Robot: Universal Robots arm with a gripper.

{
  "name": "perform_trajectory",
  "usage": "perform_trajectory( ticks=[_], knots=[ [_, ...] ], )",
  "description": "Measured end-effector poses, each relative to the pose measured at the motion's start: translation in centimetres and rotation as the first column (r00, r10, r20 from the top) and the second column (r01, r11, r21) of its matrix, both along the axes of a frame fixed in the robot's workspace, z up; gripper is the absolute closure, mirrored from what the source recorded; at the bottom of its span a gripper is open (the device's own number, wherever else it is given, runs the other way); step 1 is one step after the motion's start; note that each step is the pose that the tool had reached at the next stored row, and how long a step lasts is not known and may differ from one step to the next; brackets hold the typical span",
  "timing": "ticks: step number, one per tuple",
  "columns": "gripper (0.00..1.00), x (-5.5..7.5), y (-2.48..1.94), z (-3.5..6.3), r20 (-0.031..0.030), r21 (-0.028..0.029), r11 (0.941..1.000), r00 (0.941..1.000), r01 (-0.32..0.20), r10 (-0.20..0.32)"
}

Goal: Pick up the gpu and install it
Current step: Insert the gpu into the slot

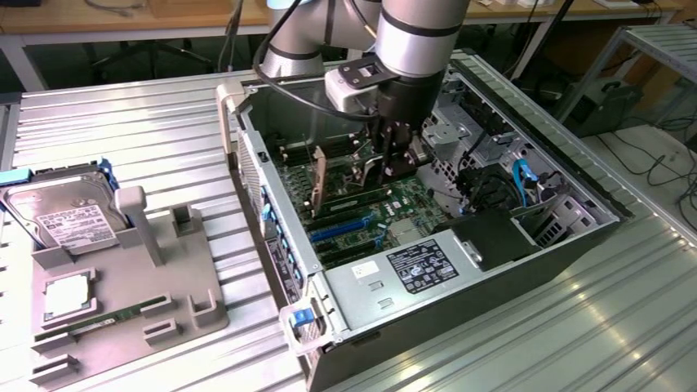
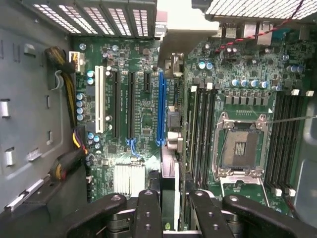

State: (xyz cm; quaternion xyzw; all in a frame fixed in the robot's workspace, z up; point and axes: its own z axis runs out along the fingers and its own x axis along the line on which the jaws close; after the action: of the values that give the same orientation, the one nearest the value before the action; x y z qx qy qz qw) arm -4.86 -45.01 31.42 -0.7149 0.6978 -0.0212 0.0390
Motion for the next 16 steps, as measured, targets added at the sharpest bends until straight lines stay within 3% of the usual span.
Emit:
perform_trajectory(
  ticks=[4,16],
  knots=[
    [0.73,0.0,0.0,-0.71,-0.0001,0.0001,0.9987,0.9987,0.051,-0.051],
    [0.73,0.0,0.0,-1.68,0.0,0.0,0.9986,0.9986,0.053,-0.053]
  ],
)
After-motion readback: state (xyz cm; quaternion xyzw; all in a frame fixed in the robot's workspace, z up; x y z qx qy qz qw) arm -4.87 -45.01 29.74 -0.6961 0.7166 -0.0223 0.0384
